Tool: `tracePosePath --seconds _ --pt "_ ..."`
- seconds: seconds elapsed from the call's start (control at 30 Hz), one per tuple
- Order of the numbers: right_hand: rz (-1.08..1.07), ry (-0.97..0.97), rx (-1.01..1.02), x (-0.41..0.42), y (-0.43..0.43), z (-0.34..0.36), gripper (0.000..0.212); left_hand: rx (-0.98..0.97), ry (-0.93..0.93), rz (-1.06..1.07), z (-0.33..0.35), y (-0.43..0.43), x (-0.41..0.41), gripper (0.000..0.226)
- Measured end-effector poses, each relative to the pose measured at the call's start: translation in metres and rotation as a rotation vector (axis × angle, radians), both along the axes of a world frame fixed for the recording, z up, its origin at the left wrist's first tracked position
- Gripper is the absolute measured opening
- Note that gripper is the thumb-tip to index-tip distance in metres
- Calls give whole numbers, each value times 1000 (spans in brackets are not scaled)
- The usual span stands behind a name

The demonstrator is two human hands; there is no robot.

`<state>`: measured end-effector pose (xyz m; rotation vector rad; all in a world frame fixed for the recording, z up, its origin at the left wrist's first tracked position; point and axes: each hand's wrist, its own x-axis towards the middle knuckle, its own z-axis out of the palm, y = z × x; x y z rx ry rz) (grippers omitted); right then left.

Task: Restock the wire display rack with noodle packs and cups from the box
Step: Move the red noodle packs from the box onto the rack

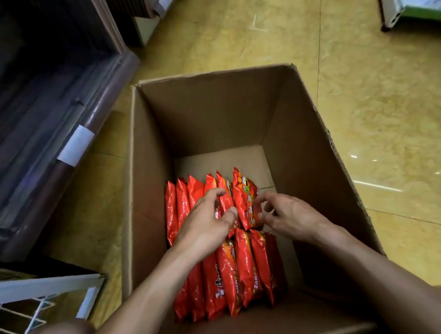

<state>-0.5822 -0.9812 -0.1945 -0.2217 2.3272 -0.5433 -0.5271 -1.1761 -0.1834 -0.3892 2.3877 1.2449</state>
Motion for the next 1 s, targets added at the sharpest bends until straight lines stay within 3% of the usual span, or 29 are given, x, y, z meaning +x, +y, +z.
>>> tracePosePath --seconds 0.3,0.57,0.73,0.87,1.0 --pt "18 12 123 -5 -18 -45 37 -66 59 -29 -1 12 -19 49" --pt "41 -43 219 5 -27 -71 51 -112 66 -36 -7 7 -23 44" --pt "1 10 232 0 -31 -72 41 -119 75 -13 -4 1 -32 43" --pt "5 -51 221 2 -31 -73 59 -118 78 0 0 1 -36 42" --pt "14 40 185 6 -31 -74 34 -125 66 2 -1 2 -39 43"
